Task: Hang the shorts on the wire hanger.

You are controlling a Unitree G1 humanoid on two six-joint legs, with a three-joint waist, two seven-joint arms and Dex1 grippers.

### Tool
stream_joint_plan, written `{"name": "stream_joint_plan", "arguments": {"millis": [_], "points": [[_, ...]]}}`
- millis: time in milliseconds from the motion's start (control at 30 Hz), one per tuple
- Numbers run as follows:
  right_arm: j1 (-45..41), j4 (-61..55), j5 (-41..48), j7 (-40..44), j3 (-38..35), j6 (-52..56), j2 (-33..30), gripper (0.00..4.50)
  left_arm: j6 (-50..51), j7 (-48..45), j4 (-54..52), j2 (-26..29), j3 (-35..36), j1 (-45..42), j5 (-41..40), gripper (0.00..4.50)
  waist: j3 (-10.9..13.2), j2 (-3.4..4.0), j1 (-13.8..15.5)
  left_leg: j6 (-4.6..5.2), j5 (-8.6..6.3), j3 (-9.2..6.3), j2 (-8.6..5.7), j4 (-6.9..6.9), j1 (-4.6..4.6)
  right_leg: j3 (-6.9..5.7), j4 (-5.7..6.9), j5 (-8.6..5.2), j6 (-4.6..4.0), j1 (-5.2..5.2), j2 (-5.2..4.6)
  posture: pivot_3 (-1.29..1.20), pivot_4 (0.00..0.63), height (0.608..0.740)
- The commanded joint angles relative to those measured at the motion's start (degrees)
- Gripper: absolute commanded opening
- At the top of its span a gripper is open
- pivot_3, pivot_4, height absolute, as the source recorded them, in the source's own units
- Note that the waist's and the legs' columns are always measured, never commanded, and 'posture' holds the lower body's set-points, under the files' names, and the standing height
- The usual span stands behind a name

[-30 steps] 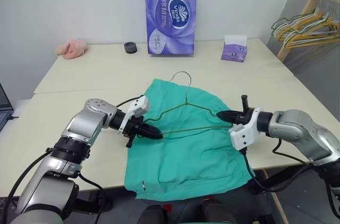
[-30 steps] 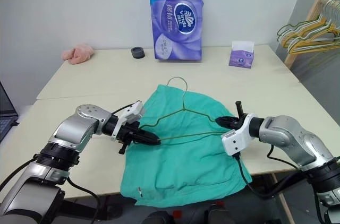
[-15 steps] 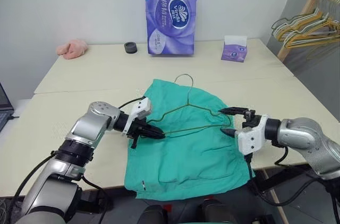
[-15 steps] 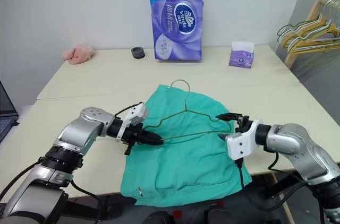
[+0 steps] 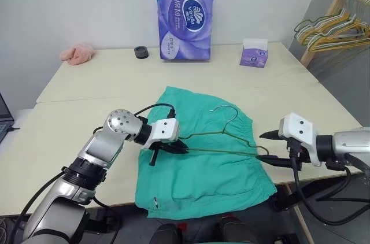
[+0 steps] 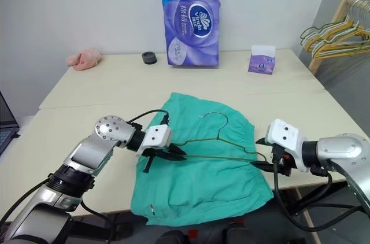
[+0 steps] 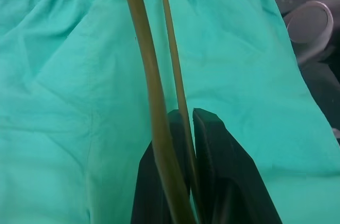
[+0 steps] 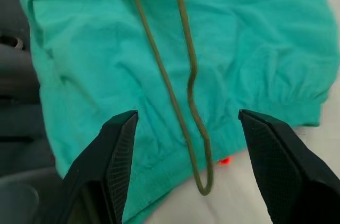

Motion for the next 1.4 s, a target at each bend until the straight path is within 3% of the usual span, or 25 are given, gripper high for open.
{"name": "stream_joint_plan", "arguments": {"millis": [33, 200, 433, 533, 800, 1067, 1100, 1400], "points": [[-2.63, -0.18, -2.74, -0.79, 5.08, 0.25, -0.42, 3.22, -0.75, 0.14, -2.48, -0.25, 0.16, -1.74, 0.09, 0.00, 0.00, 0.00, -0.02, 0.00, 0.00, 0.00, 0.00, 0.00, -0.01, 0.00, 0.00, 0.00, 0.00, -0.01, 0.00, -0.14, 0.053, 0.740], [-7.51, 5.14, -8.62, -0.57, 13.10, -2.34, 0.98, 3.22, 1.23, -0.13, -3.96, -0.72, 0.46, -2.45, -0.66, 0.00, 0.01, -0.01, -0.12, 0.00, 0.00, 0.04, 0.00, 0.00, -0.01, 0.02, -0.01, 0.00, 0.01, -0.02, 0.00, -0.13, 0.055, 0.740], [-11.67, 10.07, -12.39, 0.30, 18.22, -2.06, 2.83, 3.22, 3.11, -0.21, -6.09, -0.57, 0.44, -2.40, -1.12, 0.00, 0.01, 0.00, -0.09, 0.00, -0.01, 0.02, 0.00, 0.00, -0.02, 0.01, 0.00, 0.00, 0.01, -0.02, 0.01, -0.13, 0.056, 0.740], [-12.09, 10.45, -12.36, 0.70, 18.53, -1.00, 3.18, 2.68, 3.32, -0.26, -6.74, -0.36, 0.27, -2.29, -0.99, 0.00, 0.01, 0.00, -0.09, 0.00, 0.00, 0.02, 0.00, 0.01, -0.02, 0.01, 0.00, 0.00, 0.01, -0.02, 0.01, -0.12, 0.058, 0.740], [-11.61, 8.62, -11.68, 2.06, 18.29, 0.14, 2.74, 0.02, 3.23, -0.43, -7.08, -0.11, -0.25, -2.32, -0.32, 0.00, 0.01, 0.00, -0.09, 0.00, -0.01, 0.01, 0.00, 0.01, -0.02, 0.00, 0.00, 0.00, 0.01, -0.03, 0.01, -0.13, 0.060, 0.740], [-11.85, 6.69, -10.91, 2.15, 18.10, 2.01, 2.90, 0.02, 1.34, 1.32, -6.55, -2.51, 0.14, -1.33, -0.81, 0.00, 0.01, 0.00, -0.09, 0.00, -0.01, 0.01, 0.00, 0.01, -0.02, 0.00, -0.01, 0.00, 0.01, -0.02, 0.01, -0.13, 0.060, 0.740], [-11.70, 6.44, -10.64, 2.07, 17.89, 2.36, 3.02, 0.00, 2.61, 0.75, -7.14, -2.89, 0.46, -1.04, -2.36, 0.69, 0.01, 0.00, -0.09, 0.00, -0.01, 0.01, 0.00, 0.01, -0.02, 0.01, 0.00, 0.00, 0.01, -0.02, 0.00, -0.13, 0.060, 0.740], [-9.95, 6.55, -9.47, 1.28, 14.70, 4.03, 2.52, 0.00, 7.01, 2.70, -4.06, -4.25, 4.78, -1.20, -6.36, 3.32, 0.01, -0.01, -0.12, 0.00, -0.01, -0.01, 0.00, 0.01, -0.03, -0.01, -0.01, 0.00, 0.01, -0.03, 0.01, -0.14, 0.057, 0.740]]}}
